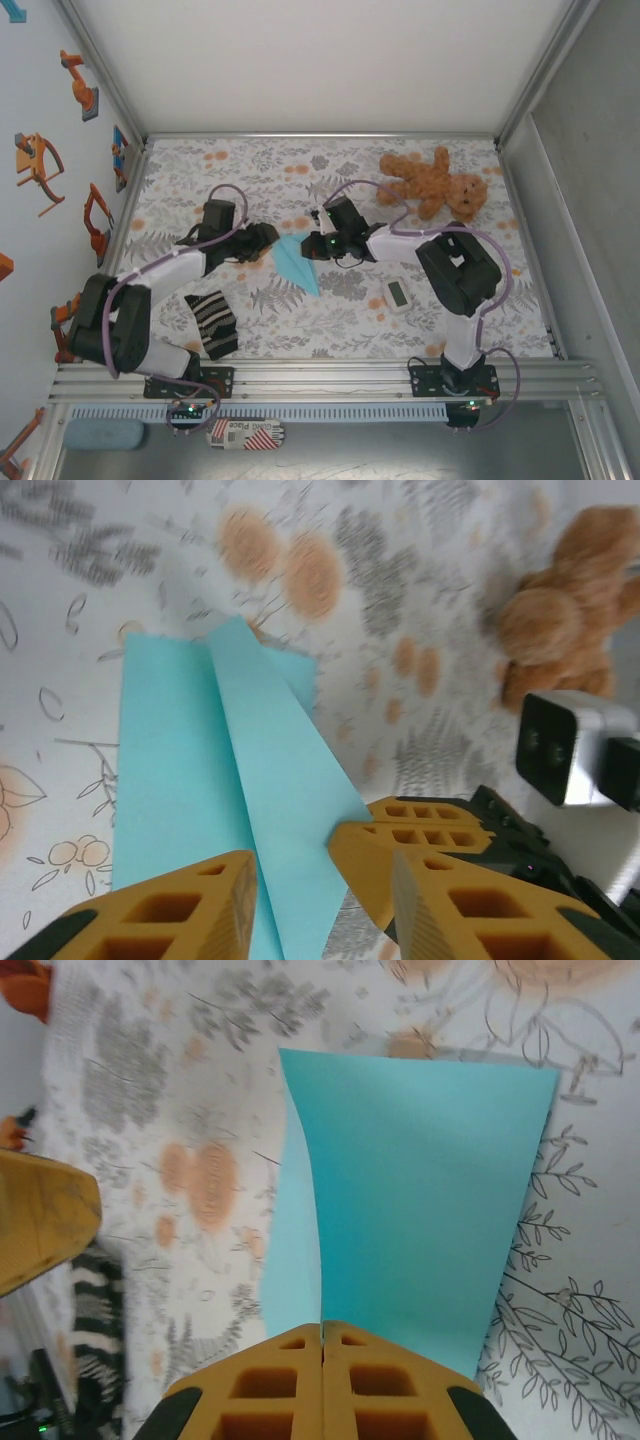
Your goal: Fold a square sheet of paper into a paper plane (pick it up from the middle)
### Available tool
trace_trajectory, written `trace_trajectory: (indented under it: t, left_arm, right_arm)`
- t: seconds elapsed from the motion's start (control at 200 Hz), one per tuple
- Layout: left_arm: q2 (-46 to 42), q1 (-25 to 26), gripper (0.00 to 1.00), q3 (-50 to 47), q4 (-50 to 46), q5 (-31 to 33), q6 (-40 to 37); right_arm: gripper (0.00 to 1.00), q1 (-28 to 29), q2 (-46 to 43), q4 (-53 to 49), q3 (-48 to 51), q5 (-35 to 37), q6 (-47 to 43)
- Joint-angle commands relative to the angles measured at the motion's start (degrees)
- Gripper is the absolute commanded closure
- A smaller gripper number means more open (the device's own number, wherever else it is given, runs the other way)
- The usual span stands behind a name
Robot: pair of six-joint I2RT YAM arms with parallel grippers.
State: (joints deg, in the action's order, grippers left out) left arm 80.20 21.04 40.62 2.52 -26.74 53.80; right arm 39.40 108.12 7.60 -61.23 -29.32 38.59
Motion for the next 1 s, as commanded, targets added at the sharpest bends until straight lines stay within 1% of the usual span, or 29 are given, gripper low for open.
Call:
trace_trajectory:
  t: [0.0, 0.135, 0.255, 0.32, 0.386, 0.441, 0.536, 0.646, 0.736, 0.856, 0.996]
  left_arm:
    - [-5.91, -0.82, 0.55, -1.08, 3.42, -2.75, 0.56]
    - [-10.63, -0.79, 0.44, -0.74, 8.07, -6.08, 2.22]
    - [-12.77, -0.21, 0.34, -0.34, 12.96, -8.2, 4.01]
    - [-12.97, 0.39, 0.31, 0.52, 13.74, -8.77, 4.12]
    - [-12.34, 0.89, 0.31, 1.57, 15.25, -10.2, 4.25]
    - [-11.41, 1.04, 0.33, 2.2, 17.34, -11.14, 4.83]
    - [-9.62, 1.11, 0.4, 4.08, 20.55, -12.93, 5.1]
    - [-7.82, 1.09, 0.49, 5.73, 22.73, -13.94, 5.18]
    - [-6.77, 1.09, 0.54, 6.03, 24.07, -14.8, 5.17]
    - [-5.51, 1.11, 0.55, 5.93, 26.0, -16.57, 5.31]
    - [-4.78, 1.08, 0.58, 4.91, 32.68, -19.36, 6.94]
  right_arm:
    - [1.0, -1.72, -6.85, 8.87, 1.06, -2.96, 4.51]
    - [1.0, -2.8, -11.32, 13.28, 0.65, -4.55, 8.45]
    - [1.0, -3.84, -13.27, 20.11, 0.06, -6.95, 14.15]
    - [1.0, -4.06, -13.46, 22.6, -0.68, -8.08, 16.92]
    - [1.0, -4.14, -13.33, 24.81, -1.66, -9.35, 19.6]
    - [1.0, -4.15, -13.21, 26.36, -2.09, -9.91, 21.99]
    - [1.0, -4.24, -13.19, 29.24, -2.04, -10.21, 25.19]
    - [1.0, -4.42, -13.27, 30.79, -1.92, -10.57, 26.8]
    - [1.0, -4.68, -13.73, 31.21, -1.79, -10.4, 27.47]
    - [1.0, -5.02, -14.16, 32.56, -1.65, -10.49, 28.77]
    - [1.0, -5.52, -14.16, 33.12, -1.65, -10.42, 29.8]
